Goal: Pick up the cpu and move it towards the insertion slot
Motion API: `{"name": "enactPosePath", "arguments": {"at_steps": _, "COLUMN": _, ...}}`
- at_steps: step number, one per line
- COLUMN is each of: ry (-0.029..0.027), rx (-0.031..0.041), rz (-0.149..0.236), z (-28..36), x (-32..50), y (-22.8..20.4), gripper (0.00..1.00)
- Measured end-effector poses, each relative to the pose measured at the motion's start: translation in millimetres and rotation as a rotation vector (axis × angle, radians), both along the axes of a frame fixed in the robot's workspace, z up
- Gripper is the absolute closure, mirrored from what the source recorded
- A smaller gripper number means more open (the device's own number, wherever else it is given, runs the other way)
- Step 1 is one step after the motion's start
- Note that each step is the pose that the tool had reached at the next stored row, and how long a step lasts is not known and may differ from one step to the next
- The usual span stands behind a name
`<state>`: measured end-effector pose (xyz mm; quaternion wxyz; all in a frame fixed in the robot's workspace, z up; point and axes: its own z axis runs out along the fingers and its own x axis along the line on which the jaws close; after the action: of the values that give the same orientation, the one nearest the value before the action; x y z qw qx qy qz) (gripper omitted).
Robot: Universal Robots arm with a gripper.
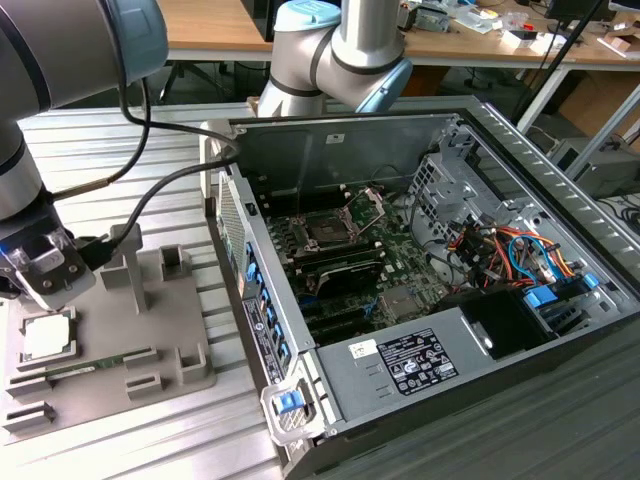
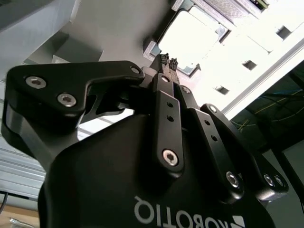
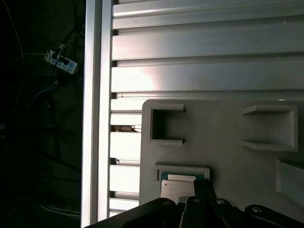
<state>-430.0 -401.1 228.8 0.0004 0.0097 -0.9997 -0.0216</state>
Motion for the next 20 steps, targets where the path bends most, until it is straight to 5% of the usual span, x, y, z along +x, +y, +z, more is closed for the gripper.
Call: {"name": "enactPosePath", "arguments": {"at_steps": 20, "ry": 0.0000, "rx": -0.0044, "rz": 0.000, "z": -15.3, "x": -8.2, "y": -7.5, "gripper": 0.89}}
